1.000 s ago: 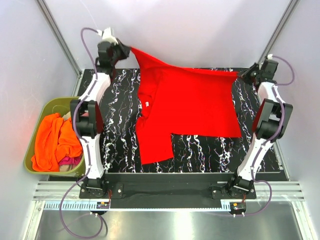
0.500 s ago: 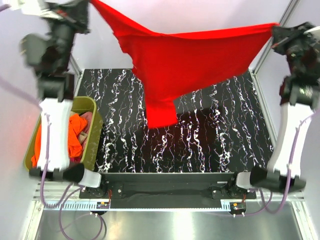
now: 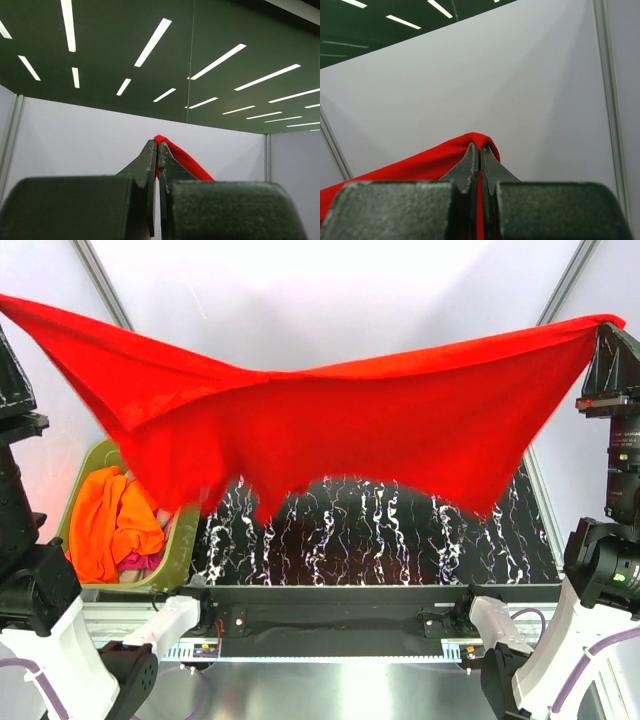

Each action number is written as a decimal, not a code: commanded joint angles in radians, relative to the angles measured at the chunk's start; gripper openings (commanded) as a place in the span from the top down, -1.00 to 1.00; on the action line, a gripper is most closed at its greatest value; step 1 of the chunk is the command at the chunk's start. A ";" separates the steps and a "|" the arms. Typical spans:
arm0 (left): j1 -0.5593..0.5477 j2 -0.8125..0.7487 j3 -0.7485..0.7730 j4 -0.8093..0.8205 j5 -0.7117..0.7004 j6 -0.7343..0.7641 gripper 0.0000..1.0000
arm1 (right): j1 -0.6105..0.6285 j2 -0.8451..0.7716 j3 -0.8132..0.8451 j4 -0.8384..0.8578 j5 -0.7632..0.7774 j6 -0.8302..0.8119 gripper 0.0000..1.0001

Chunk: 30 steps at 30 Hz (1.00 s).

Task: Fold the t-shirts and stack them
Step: Flatten the tshirt out

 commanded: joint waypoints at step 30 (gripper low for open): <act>-0.053 1.308 -0.092 0.235 0.118 -0.112 1.00 | 0.002 1.248 -0.097 0.038 0.047 -0.116 1.00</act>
